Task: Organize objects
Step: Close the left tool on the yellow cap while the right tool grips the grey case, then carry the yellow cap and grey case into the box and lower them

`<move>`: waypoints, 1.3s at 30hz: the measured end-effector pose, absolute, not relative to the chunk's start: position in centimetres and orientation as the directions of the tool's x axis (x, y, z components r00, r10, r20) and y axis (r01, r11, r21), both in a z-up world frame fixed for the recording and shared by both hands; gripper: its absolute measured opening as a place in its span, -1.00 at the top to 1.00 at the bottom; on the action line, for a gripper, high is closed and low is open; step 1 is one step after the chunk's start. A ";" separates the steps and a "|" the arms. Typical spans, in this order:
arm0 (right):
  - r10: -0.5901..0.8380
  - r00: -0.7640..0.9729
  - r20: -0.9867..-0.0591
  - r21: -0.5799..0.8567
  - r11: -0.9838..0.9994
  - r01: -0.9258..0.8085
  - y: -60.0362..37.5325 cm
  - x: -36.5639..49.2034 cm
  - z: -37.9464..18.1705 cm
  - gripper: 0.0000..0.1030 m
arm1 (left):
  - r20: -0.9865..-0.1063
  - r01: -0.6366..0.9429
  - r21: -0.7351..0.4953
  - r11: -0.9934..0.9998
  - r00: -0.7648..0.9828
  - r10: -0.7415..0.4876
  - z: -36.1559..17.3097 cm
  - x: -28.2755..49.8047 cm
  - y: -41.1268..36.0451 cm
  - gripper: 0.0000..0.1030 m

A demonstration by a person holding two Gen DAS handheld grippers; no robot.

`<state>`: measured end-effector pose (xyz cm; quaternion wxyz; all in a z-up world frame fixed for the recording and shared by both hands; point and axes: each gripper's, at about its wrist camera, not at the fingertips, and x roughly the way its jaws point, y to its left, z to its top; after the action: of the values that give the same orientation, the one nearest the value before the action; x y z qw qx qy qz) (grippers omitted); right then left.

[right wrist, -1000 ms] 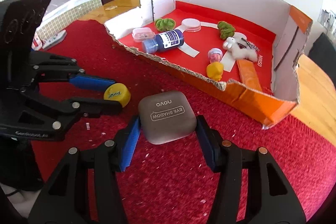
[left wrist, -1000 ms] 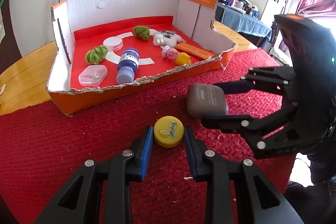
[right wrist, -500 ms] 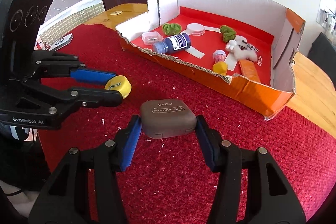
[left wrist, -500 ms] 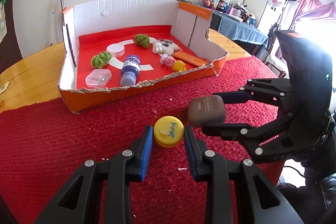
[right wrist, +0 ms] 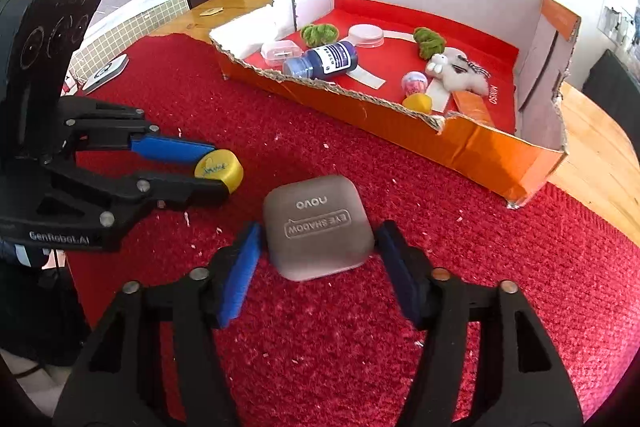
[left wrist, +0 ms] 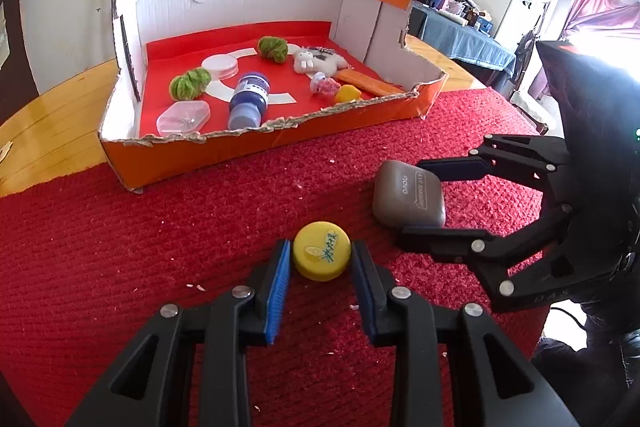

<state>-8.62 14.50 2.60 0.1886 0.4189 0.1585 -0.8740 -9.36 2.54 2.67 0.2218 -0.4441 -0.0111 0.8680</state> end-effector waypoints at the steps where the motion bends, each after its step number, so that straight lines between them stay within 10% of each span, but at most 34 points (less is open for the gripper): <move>1: -0.194 -0.579 -0.792 -0.124 -0.878 0.463 14.4 -8.7 2.6 -0.22 | -0.766 -0.375 -0.215 -0.902 -0.508 0.394 2.6 -9.4 2.6 0.33; 39: -0.270 -0.670 -0.691 -0.047 -0.909 0.414 12.9 -12.5 11.1 -0.02 | -0.650 -0.399 -0.232 -0.887 -0.615 0.446 9.7 -10.7 0.7 0.38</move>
<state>-12.47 12.86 11.14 0.1881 0.3597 0.1002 -0.9084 -10.68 0.67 9.71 0.2352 -0.3706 -0.0321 0.8980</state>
